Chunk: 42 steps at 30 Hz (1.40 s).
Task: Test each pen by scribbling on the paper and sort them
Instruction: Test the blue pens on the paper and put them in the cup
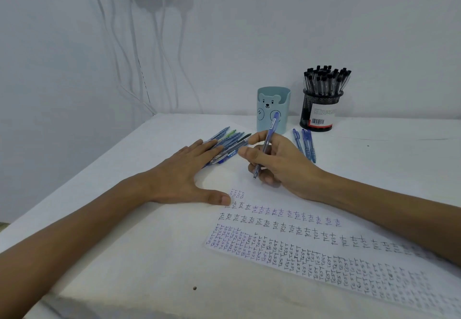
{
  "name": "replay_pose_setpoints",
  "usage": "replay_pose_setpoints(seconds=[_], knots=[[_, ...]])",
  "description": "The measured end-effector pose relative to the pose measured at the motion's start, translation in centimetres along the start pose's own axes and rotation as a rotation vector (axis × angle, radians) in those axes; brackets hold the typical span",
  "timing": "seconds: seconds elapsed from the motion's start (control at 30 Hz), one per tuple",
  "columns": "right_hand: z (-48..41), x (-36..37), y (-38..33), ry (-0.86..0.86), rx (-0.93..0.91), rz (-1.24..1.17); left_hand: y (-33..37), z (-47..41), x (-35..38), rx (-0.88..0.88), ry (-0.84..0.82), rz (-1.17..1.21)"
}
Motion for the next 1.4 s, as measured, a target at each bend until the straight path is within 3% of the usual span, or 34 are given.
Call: replay_pose_setpoints(seconds=[0.2, 0.37, 0.53, 0.73, 0.93, 1.07, 1.2, 1.3, 1.4], knots=[[-0.5, 0.3, -0.2, 0.164, 0.126, -0.262, -0.3, -0.2, 0.1, -0.011, -0.007, 0.0], [-0.2, -0.2, 0.0, 0.157, 0.039, -0.268, 0.0, 0.1, 0.0, 0.007, -0.001, 0.011], [-0.4, -0.4, -0.3, 0.255, 0.168, -0.434, 0.0, 0.1, -0.1, 0.013, 0.011, 0.012], [-1.5, -2.1, -0.6, 0.223, 0.097, -0.286, 0.1, 0.1, 0.0, 0.003, -0.001, 0.016], [-3.5, -6.0, -1.0, 0.349, 0.148, -0.192, 0.1, 0.2, -0.1, 0.002, -0.001, 0.018], [-4.7, -8.7, -0.3, 0.325, 0.225, 0.111, 0.0, 0.3, 0.0, 0.003, -0.001, 0.014], [-6.0, -11.1, 1.0, 0.308, 0.112, 0.581, -0.1, 0.1, 0.0, -0.001, 0.0, 0.022], [-6.8, -12.1, 2.0, 0.198, 0.055, 0.885, 0.0, 0.1, 0.0, 0.002, -0.003, 0.021], [-7.3, -12.5, 3.0, 0.166, 0.015, 1.018, 0.0, 0.2, 0.0, 0.003, -0.006, 0.024]])
Point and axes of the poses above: each hand's wrist, its own z-axis away from the middle knuckle, its own x-axis out of the palm, y = z × x, the point moved 2 cm from there along -z, towards the middle knuckle, and after that the axes turned 14 degrees about -x, right-handed, at the moved point
